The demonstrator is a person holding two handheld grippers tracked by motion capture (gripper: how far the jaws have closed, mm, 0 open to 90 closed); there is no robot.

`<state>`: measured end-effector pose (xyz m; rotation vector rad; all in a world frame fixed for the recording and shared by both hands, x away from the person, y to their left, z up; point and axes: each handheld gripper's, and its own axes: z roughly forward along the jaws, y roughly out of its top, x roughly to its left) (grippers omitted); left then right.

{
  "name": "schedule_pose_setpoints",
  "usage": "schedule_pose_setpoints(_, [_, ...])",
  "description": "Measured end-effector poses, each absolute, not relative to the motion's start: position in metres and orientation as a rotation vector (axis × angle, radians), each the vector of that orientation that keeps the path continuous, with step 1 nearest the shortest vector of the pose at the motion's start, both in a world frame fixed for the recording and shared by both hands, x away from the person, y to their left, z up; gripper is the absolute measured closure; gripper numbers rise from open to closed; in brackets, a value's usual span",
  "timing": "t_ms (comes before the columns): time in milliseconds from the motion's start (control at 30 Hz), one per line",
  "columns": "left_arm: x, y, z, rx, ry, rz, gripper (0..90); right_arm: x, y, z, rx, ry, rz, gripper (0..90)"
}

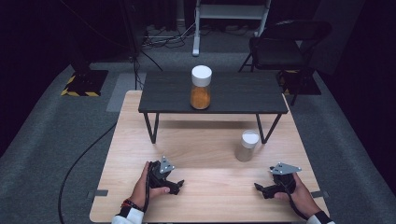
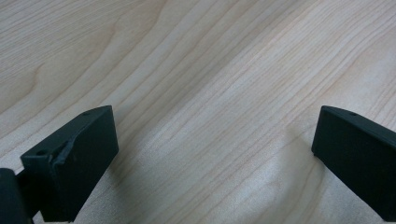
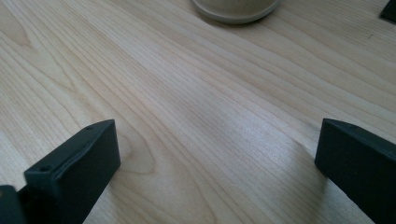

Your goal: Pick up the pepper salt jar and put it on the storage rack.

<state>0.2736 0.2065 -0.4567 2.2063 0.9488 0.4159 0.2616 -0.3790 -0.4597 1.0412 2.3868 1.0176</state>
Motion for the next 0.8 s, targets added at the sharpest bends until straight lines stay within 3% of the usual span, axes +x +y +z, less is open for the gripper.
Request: schedule_pose_setpoints(800, [0.2748, 0.2055, -0.4567, 2.206, 0.951, 0.418, 0.3, 0.2590, -0.3783, -0.4596, 1.056, 2.377, 1.014, 0.0])
